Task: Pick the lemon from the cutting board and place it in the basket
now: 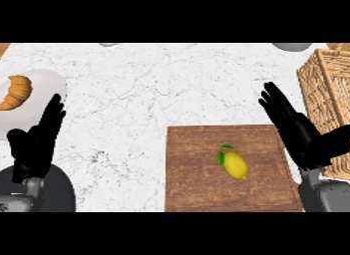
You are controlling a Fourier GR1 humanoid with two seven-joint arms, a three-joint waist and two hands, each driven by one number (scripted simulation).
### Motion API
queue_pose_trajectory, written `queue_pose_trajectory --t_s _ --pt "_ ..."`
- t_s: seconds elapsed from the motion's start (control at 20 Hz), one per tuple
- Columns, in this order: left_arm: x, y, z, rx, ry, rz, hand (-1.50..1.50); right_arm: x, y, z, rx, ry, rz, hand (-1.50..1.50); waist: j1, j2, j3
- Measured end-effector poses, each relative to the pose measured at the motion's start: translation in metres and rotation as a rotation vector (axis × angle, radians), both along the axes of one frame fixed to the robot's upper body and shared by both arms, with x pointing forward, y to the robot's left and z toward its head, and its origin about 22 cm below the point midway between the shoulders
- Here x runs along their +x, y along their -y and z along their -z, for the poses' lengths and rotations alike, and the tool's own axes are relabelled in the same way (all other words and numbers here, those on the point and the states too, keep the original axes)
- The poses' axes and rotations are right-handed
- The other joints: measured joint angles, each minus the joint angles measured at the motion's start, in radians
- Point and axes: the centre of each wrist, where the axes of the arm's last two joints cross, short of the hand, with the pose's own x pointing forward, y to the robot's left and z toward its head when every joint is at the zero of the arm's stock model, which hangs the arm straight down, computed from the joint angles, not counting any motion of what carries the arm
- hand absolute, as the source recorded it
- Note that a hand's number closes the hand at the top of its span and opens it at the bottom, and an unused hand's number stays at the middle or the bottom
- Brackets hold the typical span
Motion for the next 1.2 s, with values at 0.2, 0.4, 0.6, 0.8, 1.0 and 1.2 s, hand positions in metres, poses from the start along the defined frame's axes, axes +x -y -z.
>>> queue_pose_trajectory --t_s 0.2,0.4,0.6,0.8,1.0,1.2 --pt "0.008 -0.008 -0.009 -0.003 0.037 -0.004 0.0 0.016 0.023 -0.013 -0.117 0.086 -0.02 1.5 0.004 0.004 0.007" --pt "0.019 -0.009 -0.019 -0.019 0.07 0.009 0.0 0.032 0.024 -0.038 -0.153 0.276 -0.147 1.5 0.013 0.009 0.011" --pt "0.025 -0.012 -0.017 -0.046 0.068 0.016 0.0 0.025 -0.023 -0.019 -0.196 0.435 -0.128 -1.5 0.008 0.007 0.011" --pt "0.025 -0.013 -0.014 -0.049 0.062 0.009 0.0 0.02 -0.039 -0.02 -0.359 0.482 0.066 -1.5 -0.003 0.001 0.009" --pt "0.026 -0.014 -0.014 -0.049 0.063 0.001 0.0 0.016 -0.037 -0.046 -0.535 0.47 0.197 -1.5 -0.013 -0.003 0.008" --pt "0.027 -0.017 -0.016 -0.052 0.062 -0.007 0.0 0.012 -0.026 -0.07 -0.773 0.352 0.134 -1.5 -0.021 -0.007 0.006"
